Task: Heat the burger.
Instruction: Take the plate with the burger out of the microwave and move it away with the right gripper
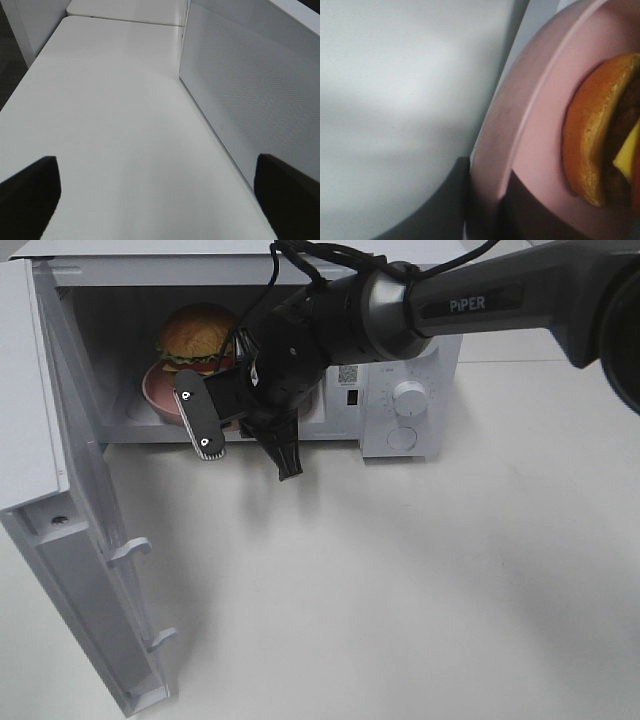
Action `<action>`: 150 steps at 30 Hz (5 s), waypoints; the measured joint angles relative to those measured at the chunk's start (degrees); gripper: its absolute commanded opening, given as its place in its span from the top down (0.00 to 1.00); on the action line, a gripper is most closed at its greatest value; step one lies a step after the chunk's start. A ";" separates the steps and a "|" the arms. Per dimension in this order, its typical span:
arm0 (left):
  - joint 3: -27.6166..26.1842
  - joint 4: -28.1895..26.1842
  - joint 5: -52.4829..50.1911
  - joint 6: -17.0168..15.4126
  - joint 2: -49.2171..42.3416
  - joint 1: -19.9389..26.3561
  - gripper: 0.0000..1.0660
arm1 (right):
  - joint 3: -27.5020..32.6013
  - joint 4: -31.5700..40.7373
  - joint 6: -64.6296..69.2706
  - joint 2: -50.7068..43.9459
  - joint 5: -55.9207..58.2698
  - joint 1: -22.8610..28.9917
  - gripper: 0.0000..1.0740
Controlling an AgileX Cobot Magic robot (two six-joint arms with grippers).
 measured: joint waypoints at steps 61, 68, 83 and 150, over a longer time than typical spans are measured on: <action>0.00 0.00 0.00 0.00 0.00 0.00 0.08 | 50.25 -5.90 -1.15 -36.21 -18.62 0.29 1.00; 0.00 0.00 0.00 0.00 0.00 0.00 0.08 | 54.26 -5.84 -1.15 -41.14 -18.51 0.29 1.00; 0.00 0.00 0.00 0.00 0.00 0.00 0.08 | 64.29 -5.73 -0.86 -53.97 -16.96 0.29 1.00; 0.00 0.00 0.00 0.00 0.00 0.00 0.08 | 69.96 -42.28 79.13 -70.42 19.77 0.23 1.00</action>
